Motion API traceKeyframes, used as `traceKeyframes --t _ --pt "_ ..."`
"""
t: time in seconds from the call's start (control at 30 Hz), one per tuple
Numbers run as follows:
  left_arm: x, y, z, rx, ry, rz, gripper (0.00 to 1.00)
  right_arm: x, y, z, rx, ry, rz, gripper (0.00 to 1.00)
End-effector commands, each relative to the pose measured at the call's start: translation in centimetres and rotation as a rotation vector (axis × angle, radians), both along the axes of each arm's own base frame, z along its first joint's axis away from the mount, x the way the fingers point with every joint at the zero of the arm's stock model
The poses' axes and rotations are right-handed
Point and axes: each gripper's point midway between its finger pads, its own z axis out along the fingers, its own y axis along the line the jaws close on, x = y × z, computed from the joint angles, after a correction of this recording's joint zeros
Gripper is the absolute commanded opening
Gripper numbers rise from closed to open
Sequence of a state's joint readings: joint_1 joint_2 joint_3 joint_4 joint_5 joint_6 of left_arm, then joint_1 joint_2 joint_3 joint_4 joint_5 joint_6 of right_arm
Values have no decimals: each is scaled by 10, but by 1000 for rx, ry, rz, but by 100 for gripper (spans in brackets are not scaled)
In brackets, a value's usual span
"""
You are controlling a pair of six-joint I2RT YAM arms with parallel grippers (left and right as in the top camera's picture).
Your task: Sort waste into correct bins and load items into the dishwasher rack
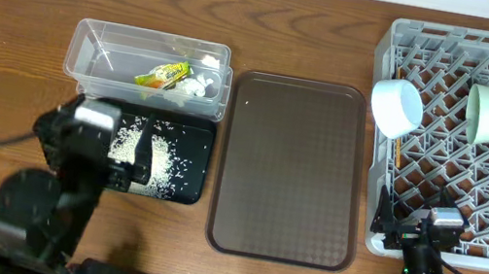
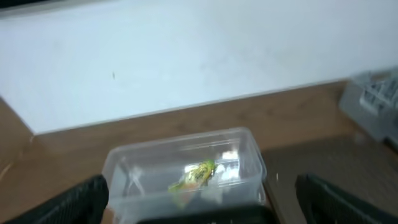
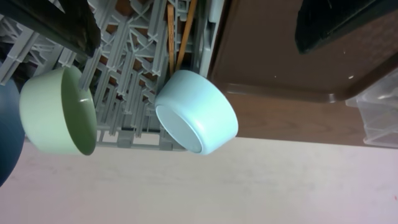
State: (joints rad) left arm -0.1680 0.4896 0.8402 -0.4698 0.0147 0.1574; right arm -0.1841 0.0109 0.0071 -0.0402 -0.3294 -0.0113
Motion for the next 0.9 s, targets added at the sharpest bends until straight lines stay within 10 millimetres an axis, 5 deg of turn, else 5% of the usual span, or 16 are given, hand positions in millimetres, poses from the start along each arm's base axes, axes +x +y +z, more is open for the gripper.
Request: traceKeyframes --t 0.0,0.37,0.73,0.87 --pt "-1 -3 -34 -62 -10 -25 98 0 0 -1 -1 0 3 99" --pt "-1 4 -114 -131 -127 7 98 0 0 -1 -1 0 3 99" --pt "10 5 -161 -133 -158 13 98 0 0 -1 -1 0 3 99" --pt "10 5 -164 -132 -149 15 98 0 0 -1 -1 0 4 99"
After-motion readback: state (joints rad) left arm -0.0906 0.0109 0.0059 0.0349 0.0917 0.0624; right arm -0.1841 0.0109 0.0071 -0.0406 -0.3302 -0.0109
